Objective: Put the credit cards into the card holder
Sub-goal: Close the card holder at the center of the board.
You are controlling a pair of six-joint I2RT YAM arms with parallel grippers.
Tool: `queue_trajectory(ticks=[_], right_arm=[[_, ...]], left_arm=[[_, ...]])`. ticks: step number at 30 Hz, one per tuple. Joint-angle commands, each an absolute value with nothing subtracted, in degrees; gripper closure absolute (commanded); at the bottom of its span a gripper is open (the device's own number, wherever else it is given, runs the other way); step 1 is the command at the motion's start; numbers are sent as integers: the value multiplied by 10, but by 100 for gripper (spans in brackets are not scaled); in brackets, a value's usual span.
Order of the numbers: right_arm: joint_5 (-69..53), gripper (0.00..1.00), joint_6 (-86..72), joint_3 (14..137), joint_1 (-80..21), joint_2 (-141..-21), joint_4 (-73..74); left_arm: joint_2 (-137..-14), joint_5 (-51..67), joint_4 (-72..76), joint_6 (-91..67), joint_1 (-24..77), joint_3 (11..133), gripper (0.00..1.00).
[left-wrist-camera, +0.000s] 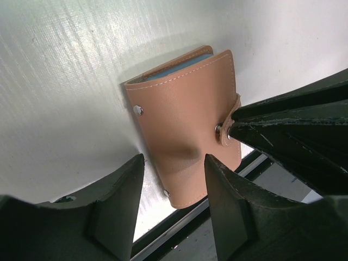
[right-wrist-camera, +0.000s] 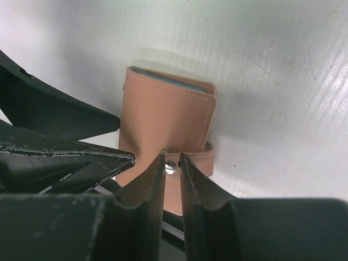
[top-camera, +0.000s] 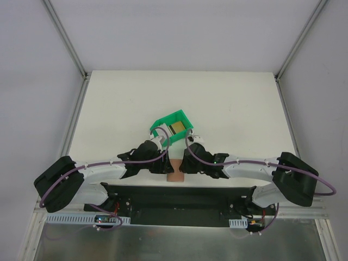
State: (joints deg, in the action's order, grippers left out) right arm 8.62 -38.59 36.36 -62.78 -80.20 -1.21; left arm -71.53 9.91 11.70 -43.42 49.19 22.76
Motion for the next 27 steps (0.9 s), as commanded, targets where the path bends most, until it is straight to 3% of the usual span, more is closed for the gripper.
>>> queue_trajectory(ticks=[1,10,27], right_arm=[[105,80,-394,364,-632,-774,-4],[113,79,-409,346,-633,-756,-3],[85,81,-407,359,-633,-782,3]], left_arm=[[-724,76,66,-417,497,224,51],[-718,66,63,-385,497,234,47],[-768,66,57,-388,497,243,53]])
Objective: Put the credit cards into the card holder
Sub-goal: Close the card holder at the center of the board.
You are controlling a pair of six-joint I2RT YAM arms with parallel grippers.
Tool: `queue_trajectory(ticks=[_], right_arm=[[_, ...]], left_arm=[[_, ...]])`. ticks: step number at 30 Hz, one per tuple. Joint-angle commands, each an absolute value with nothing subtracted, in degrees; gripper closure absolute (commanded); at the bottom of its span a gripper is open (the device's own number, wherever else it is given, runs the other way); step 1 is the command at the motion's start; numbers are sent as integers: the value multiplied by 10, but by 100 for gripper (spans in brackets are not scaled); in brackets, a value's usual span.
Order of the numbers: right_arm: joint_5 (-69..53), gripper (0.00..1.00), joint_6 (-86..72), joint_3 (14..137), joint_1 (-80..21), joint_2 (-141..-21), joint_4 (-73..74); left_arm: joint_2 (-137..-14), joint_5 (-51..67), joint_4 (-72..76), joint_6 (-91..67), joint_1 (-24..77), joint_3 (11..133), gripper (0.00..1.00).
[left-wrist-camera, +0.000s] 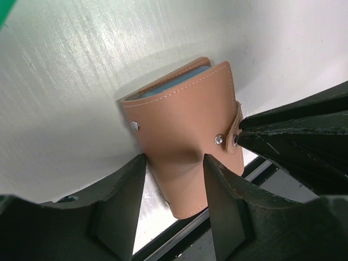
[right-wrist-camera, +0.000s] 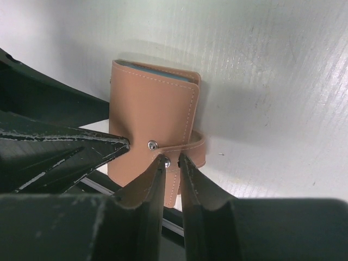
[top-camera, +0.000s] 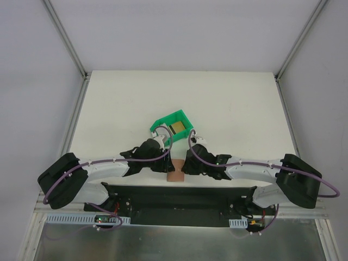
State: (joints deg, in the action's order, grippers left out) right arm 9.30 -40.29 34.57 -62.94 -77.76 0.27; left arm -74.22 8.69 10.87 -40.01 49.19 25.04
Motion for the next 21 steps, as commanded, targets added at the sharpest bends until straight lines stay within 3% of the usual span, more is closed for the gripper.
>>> queue_trajectory(ticks=[1,13,21], right_arm=[[84,81,-406,359,-632,-782,-13],[76,81,-398,363,-630,-780,-8],[67,85,-407,370,-638,-807,-9]], left_arm=[[-771,65,57,-388,499,243,54],[-775,55,57,-397,503,236,57],[-768,58,56,-403,504,236,66]])
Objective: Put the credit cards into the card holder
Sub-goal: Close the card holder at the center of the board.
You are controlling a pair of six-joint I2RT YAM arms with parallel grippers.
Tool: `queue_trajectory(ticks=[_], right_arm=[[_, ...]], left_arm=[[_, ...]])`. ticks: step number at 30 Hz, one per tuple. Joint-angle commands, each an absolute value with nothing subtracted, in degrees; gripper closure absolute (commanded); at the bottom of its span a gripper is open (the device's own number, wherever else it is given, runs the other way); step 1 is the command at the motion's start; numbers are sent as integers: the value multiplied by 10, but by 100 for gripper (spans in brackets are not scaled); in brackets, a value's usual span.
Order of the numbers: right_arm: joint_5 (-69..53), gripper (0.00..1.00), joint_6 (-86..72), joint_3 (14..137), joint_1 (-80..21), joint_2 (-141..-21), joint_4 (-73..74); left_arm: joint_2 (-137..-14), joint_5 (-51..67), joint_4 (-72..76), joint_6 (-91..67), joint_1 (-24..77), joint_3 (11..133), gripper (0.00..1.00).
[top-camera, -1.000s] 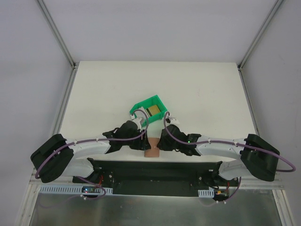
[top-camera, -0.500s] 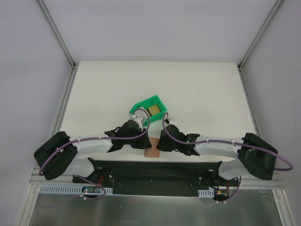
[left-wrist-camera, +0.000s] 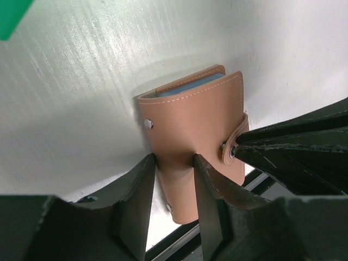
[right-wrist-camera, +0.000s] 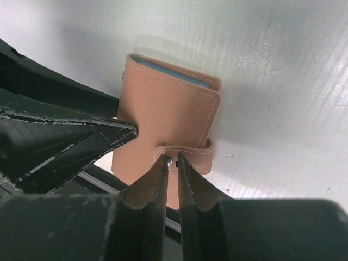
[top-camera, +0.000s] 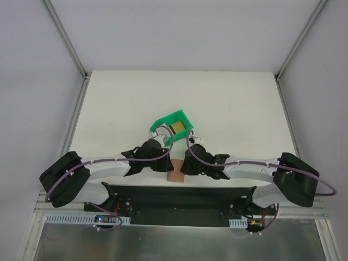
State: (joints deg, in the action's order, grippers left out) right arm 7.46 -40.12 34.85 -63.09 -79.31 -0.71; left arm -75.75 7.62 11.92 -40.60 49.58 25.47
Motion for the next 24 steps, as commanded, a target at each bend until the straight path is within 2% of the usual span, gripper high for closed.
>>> queue_trajectory(ticks=[1,4,13,24], right_arm=[[68,85,-406,375,-638,-812,-3],[77,85,-407,393,-638,-825,29],[112,85,-396,412,-637,-834,40],[104,83,-393,373,-632,-736,47]], left_arm=[[-766,61,57,-403,504,236,65],[-755,66,57,-401,504,233,60],[-739,74,57,-407,505,211,59],[-736,30,68,-476,507,204,57]])
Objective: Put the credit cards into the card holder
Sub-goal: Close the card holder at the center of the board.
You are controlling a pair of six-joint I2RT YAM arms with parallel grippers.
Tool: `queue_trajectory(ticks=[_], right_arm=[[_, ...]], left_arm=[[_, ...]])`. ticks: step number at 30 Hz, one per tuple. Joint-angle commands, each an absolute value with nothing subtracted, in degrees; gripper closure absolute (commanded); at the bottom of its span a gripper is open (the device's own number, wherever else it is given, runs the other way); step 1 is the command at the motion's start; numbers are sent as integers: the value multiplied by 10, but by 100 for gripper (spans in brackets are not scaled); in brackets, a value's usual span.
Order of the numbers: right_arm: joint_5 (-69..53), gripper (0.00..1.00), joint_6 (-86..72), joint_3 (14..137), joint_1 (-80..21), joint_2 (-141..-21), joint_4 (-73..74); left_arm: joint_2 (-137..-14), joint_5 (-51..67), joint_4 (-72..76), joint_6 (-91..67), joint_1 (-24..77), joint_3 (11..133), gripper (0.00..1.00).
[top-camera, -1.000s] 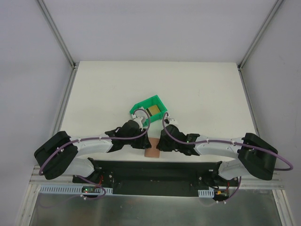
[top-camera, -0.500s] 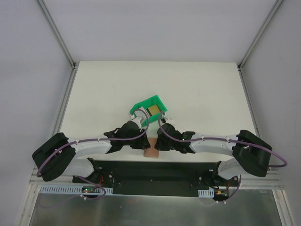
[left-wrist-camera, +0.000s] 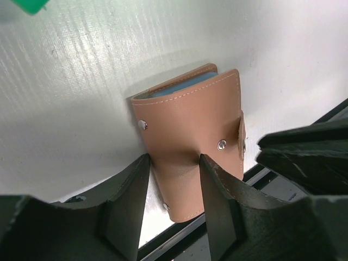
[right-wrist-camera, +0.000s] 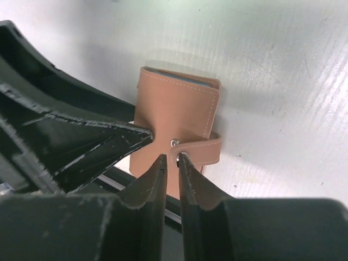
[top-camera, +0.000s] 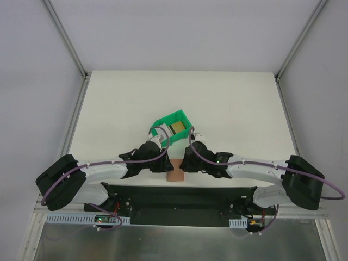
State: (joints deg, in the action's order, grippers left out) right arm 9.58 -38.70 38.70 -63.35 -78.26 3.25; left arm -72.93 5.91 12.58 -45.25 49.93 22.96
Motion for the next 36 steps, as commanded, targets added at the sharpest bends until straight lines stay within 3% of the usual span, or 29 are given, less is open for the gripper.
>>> queue_trajectory(ticks=[1,36], right_arm=[[104,83,-401,366,-632,-730,47],[105,84,-441,397,-635,-795,63]], left_arm=[[-735,29,73,-476,507,202,57],[-775,66,158,-458,507,153,58]])
